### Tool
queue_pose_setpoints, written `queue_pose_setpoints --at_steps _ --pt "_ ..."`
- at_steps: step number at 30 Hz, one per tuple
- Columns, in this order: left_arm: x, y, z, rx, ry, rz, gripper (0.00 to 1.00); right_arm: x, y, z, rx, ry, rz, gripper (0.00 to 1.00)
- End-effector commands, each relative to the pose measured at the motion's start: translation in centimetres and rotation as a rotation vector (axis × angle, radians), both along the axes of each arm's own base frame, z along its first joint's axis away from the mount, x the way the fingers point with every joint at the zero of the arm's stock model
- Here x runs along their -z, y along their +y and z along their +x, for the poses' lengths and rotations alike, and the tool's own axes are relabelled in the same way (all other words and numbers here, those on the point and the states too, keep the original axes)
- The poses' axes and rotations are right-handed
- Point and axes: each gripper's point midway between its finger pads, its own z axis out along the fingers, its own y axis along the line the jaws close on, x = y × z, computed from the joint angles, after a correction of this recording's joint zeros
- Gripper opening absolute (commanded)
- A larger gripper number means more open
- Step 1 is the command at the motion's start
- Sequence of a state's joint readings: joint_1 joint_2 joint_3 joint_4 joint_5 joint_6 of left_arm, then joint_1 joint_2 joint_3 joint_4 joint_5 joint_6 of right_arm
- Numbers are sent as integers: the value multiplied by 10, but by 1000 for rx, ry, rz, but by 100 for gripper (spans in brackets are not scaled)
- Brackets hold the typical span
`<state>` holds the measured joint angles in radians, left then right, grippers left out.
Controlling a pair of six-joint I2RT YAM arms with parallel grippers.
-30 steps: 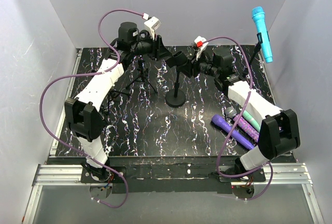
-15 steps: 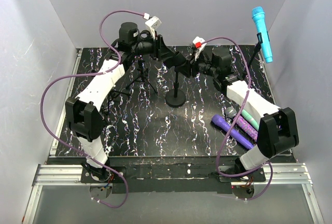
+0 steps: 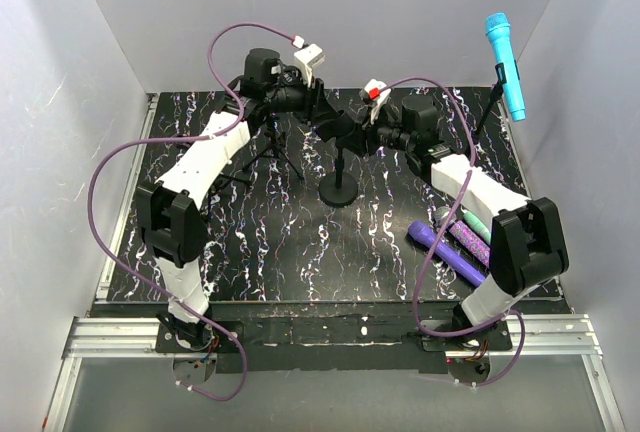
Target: Remove the microphone from the stand
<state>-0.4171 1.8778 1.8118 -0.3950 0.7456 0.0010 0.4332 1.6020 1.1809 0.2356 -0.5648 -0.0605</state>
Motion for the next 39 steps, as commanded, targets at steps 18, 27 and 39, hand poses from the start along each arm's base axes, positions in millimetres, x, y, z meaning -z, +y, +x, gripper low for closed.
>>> queue_pose_setpoints --at_steps 18,27,39 --pt "-6 3 12 -217 -128 106 75 36 -13 33 141 3 -49 1" --pt "-135 25 22 -314 -380 -25 81 -28 -27 119 256 -186 56 1" --pt "-132 47 6 -322 -406 107 87 -44 -27 208 377 -239 108 1"
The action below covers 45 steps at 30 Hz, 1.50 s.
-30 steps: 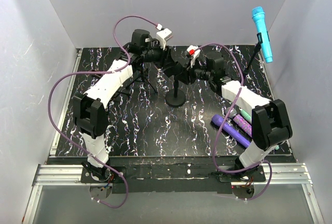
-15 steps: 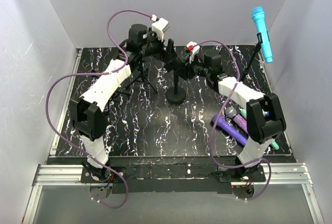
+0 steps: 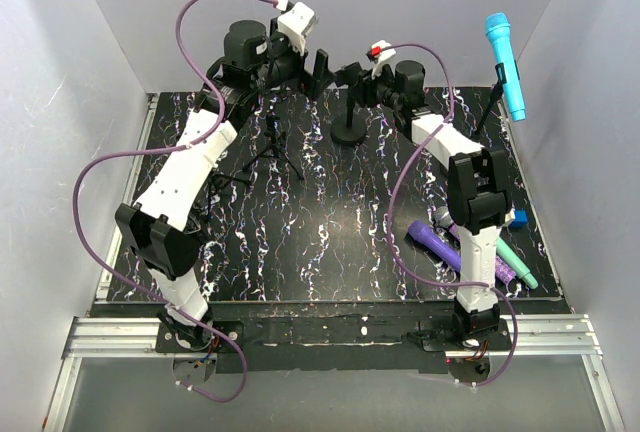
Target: Remove the microphone from the stand
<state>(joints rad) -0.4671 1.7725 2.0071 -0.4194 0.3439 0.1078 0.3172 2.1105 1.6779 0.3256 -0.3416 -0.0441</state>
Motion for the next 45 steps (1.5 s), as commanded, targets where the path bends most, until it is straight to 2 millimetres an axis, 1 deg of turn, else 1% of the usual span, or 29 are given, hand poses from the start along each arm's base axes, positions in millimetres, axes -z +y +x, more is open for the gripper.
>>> queue_pose_setpoints --at_steps 1,2,4,6,7,8,9,12,14,15,16,19,20,21,22,23,25,26,27,29,30,31,32,33,34,37,40,42,45 --pt "-4 18 -18 -28 -9 76 90 -66 5 24 40 -161 78 4" --pt "1 19 -19 -31 3 83 97 -61 4 24 35 -147 69 12" --pt "8 20 -20 -38 27 83 98 -55 1 22 43 -127 62 33" --pt "14 22 -21 -52 50 75 98 -54 -4 18 54 -114 58 61" --pt "20 23 -19 -67 60 75 98 -57 -7 15 57 -108 58 74" --pt "20 26 -18 -88 51 74 98 -59 -11 12 60 -102 57 80" --pt "26 29 -15 -114 57 79 98 -67 -13 8 60 -104 58 82" --pt "35 36 -13 -153 62 93 98 -79 -22 -12 53 -90 56 85" --pt "40 34 -18 -131 66 90 98 -90 -30 -29 58 -86 59 86" --pt "41 31 -21 -109 64 86 98 -90 -34 -38 61 -73 54 86" --pt "38 29 -24 -90 51 74 98 -94 -36 -52 63 -39 81 87" --pt "43 24 -29 -53 32 52 98 -108 -41 -104 8 0 103 87" --pt "45 25 -30 -55 28 49 98 -117 -43 -121 -4 -1 108 87" --pt "45 26 -30 -62 18 40 98 -129 -49 -138 -8 -22 103 83" --pt "47 27 -32 -72 22 28 98 -152 -60 -155 20 -67 86 80" --pt "49 26 -33 -63 26 23 98 -166 -73 -162 77 -88 68 79" --pt "54 14 -48 48 42 41 98 -196 -105 -173 203 -162 -5 79" --pt "57 7 -56 103 59 43 98 -210 -125 -174 276 -193 -34 80" --pt "58 3 -58 106 76 29 98 -226 -144 -176 337 -221 -47 83" --pt "63 2 -56 88 120 7 98 -245 -181 -173 437 -223 -65 87" --pt "65 1 -56 83 129 1 98 -250 -205 -169 498 -200 -83 88" --pt "65 2 -55 74 133 -5 98 -252 -216 -166 524 -172 -101 90" --pt "68 2 -55 68 141 -8 98 -251 -236 -160 568 -132 -122 91" --pt "69 2 -53 62 136 -8 98 -246 -240 -157 566 -91 -144 91" --pt "73 2 -52 48 145 0 98 -245 -262 -152 612 -69 -165 92" --pt "85 2 -55 36 209 5 98 -231 -283 -142 624 9 -205 93" --pt "81 1 -60 56 185 -16 98 -220 -291 -136 605 63 -208 93" --pt "83 2 -63 59 187 -16 98 -215 -295 -132 591 80 -218 93" --pt "81 5 -64 47 178 -18 98 -204 -305 -123 610 102 -246 93"
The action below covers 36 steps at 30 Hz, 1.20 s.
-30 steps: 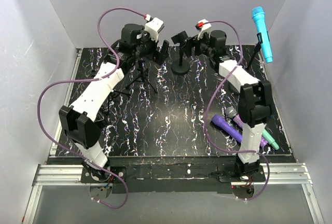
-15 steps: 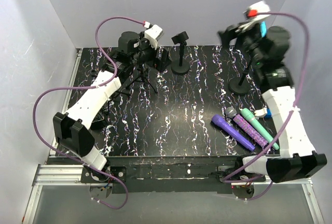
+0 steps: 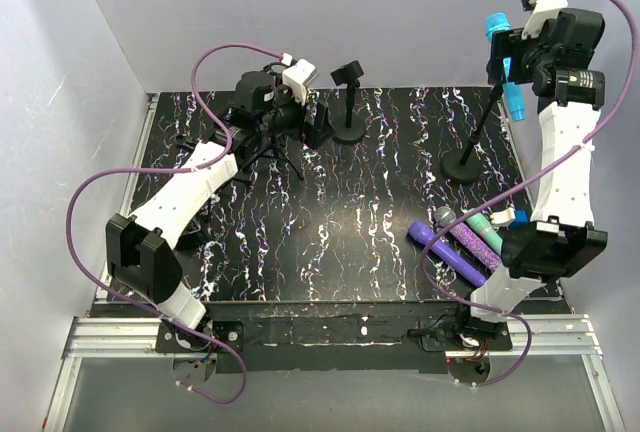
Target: Remove the microphone from the stand
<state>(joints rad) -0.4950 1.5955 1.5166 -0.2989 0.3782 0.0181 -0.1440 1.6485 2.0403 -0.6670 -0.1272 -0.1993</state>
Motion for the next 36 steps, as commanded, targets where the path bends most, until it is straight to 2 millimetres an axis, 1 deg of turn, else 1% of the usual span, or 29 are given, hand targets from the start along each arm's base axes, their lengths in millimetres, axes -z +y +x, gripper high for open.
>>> queue_pose_setpoints --at_steps 1,2,4,9,10,13,18,19,21,23,25,27,30,34,35,36 --pt "-31 5 -14 0 -62 -44 98 -8 -8 -7 -9 14 -33 93" --pt "-32 6 -15 -2 -63 -44 98 -4 -10 -3 -6 26 -25 91" --pt "-32 6 -16 1 -65 -41 98 1 -8 1 -12 41 -3 90" --pt "-36 7 -16 7 -79 -37 98 22 -17 16 27 90 18 85" --pt "-36 6 -16 10 -80 -35 98 28 -17 18 23 106 27 83" --pt "-37 7 -17 16 -83 -31 98 35 -17 20 15 126 54 74" --pt "-37 6 -19 26 -81 -28 98 42 -17 19 11 145 65 67" --pt "-37 6 -20 27 -80 -30 98 44 -16 19 4 149 69 65" --pt "-38 6 -21 33 -81 -32 98 45 -12 18 -24 151 70 54" --pt "-39 5 -21 42 -85 -32 98 41 -2 15 -85 137 76 41" --pt "-37 4 -21 47 -84 -30 98 28 12 9 -160 98 93 28" --pt "-38 4 -22 51 -86 -29 98 14 30 3 -253 42 115 21" --pt "-38 3 -23 60 -89 -24 98 -6 59 -13 -394 -44 143 10" --pt "-37 4 -22 73 -104 -5 98 -20 104 -38 -572 -97 145 2" --pt "-37 4 -22 79 -106 -3 98 -22 114 -46 -615 -107 143 1" --pt "-36 3 -23 88 -110 0 98 -23 131 -55 -677 -111 136 1"
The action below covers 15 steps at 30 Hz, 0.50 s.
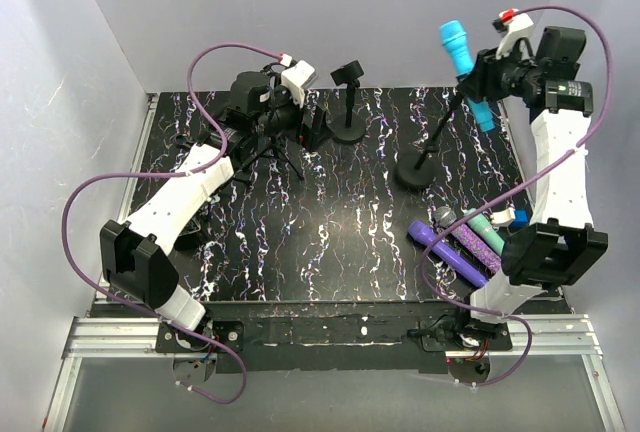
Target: Remove the microphone from the stand
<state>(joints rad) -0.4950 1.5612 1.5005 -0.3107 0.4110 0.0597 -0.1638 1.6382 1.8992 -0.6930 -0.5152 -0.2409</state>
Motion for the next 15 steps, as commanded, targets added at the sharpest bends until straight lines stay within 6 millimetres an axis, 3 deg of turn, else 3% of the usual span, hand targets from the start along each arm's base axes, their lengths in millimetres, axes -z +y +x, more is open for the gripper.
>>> queue_pose_setpoints --at_steps 1,7,10,15 --pt "-30 1 -13 52 -79 -11 98 -71 86 -47 -356 -240 58 1" --pt "-47 -1 -15 108 -136 -32 98 -64 162 -97 -636 -290 12 1" --pt "-47 -3 -20 158 -119 -40 98 -56 186 -109 -714 -284 17 1" --pt "-35 5 -17 175 -67 -86 98 -49 210 -117 -797 -287 14 1"
